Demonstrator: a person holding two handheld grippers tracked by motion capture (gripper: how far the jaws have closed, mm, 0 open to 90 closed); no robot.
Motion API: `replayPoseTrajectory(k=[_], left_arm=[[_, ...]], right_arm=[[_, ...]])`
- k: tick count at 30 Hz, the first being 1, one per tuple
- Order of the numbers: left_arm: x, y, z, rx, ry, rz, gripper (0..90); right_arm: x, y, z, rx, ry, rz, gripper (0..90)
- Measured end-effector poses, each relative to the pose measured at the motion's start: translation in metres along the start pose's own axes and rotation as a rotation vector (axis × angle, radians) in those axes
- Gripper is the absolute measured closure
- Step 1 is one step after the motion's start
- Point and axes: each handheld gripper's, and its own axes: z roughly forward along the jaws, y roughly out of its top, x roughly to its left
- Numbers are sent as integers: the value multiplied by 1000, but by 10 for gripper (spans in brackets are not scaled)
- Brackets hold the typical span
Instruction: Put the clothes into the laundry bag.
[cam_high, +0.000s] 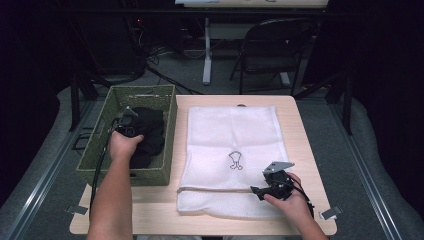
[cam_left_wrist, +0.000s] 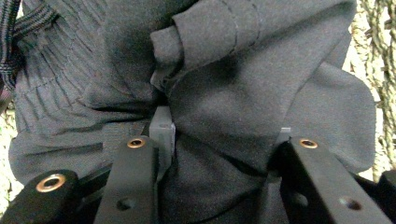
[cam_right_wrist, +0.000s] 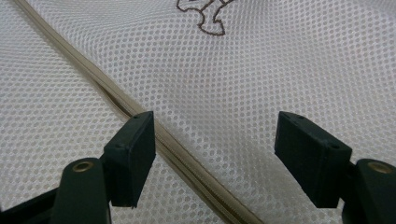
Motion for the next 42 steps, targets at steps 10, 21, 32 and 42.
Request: replayPoseTrajectory(k=[10,21,32,42], left_arm=[[-5,0,-10,-13,-5,36,616],[-11,3,-30,-34,-2,67,617],[-8,6,-51,-71,-5,58,617],[-7,10,-73,-97,7,51,615]], right_arm=[[-2,0,-1,-17,-7,-1,290],[-2,-1,-2,-24,-6,4,290],[1,0,0,-24,-6,-8,305],[7,3,-4,-70,-7,-64,391]])
